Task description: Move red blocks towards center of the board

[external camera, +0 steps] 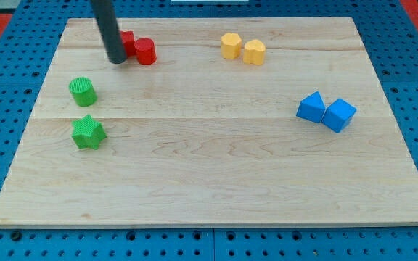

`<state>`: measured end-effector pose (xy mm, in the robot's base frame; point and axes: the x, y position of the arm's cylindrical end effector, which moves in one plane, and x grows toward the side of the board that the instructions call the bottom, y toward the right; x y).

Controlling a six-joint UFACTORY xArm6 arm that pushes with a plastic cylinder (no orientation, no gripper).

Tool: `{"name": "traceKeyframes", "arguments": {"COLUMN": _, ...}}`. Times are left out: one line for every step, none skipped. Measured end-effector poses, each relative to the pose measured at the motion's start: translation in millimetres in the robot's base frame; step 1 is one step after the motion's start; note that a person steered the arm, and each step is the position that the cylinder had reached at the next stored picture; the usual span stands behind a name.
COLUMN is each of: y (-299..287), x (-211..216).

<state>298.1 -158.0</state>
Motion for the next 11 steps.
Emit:
{"name": "traceKeyframes", "arguments": {"y": -37.0, "x": -31.3}}
{"name": "traceKeyframes", "arguments": {"y": -70.4, "x": -40.5}}
{"name": "traceKeyframes", "arguments": {"y": -35.0, "x": -70.0}}
{"name": "traceKeyframes", "arguments": {"y": -21.3, "x": -51.7}}
{"name": "traceKeyframes", "arguments": {"y": -20.9, "x": -36.8}}
{"name": "traceKeyframes", "arguments": {"y": -10.4, "x": -54.4}}
{"name": "traceKeyframes", "arguments": {"y": -6.0, "x": -82.1}}
{"name": "traceKeyframes", "arguments": {"y": -2.7, "x": -89.3}}
{"name": "traceKeyframes", "arguments": {"y": 10.4, "x": -41.3}}
{"name": "traceKeyframes", "arguments": {"y": 17.5, "x": -5.3}}
{"name": "traceKeyframes", "arguments": {"y": 58.4, "x": 11.1}}
